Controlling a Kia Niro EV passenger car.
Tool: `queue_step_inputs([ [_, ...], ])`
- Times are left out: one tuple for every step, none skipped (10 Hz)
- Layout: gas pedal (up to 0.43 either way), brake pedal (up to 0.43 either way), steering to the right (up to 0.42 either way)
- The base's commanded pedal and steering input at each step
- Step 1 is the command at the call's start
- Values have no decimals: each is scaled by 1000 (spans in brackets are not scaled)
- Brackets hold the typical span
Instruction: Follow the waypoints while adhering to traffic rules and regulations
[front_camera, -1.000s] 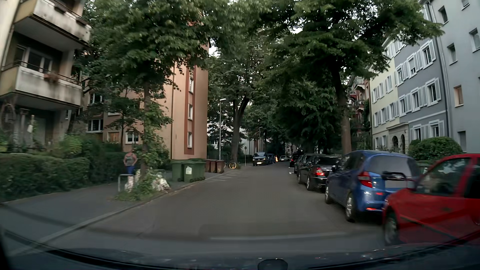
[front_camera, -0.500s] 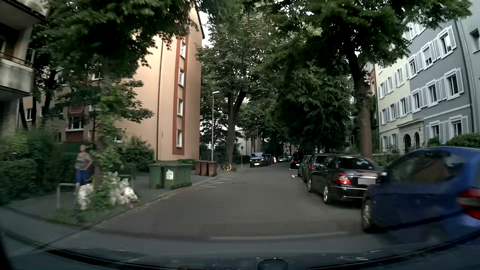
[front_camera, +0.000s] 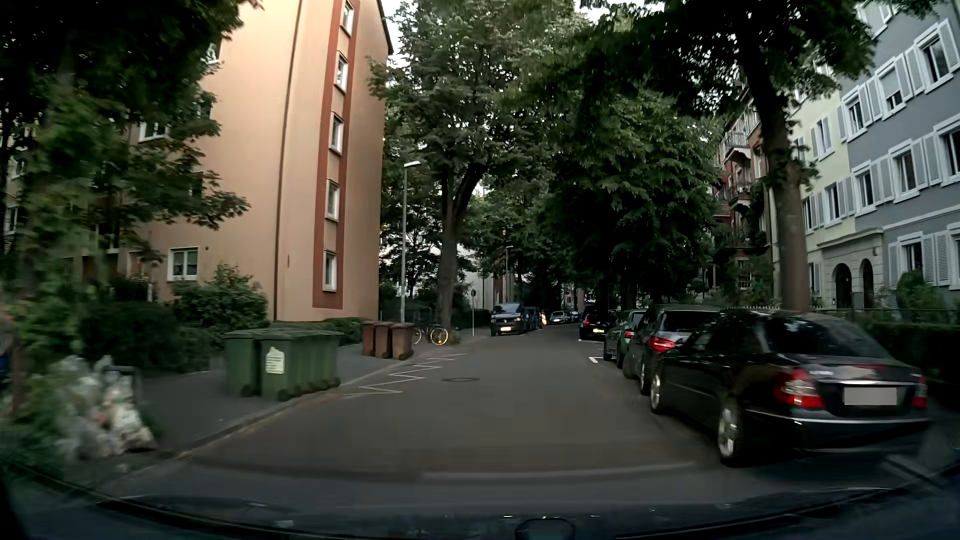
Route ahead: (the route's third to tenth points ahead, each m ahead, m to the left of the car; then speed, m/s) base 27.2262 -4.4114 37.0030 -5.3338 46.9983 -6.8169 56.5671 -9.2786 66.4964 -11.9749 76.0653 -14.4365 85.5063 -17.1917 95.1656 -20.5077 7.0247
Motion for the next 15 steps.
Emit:
queue_step_inputs([
  [130, 0, 20],
  [130, 0, 20],
  [130, 0, 20],
  [130, 0, 20],
  [130, 0, 20],
  [118, 0, 20],
  [118, 0, 21],
  [118, 0, 21],
  [118, 0, 22],
  [118, 0, 22],
  [118, 0, 22],
  [118, 0, 23],
  [118, 0, 23],
  [110, 0, 23],
  [98, 0, 23],
])
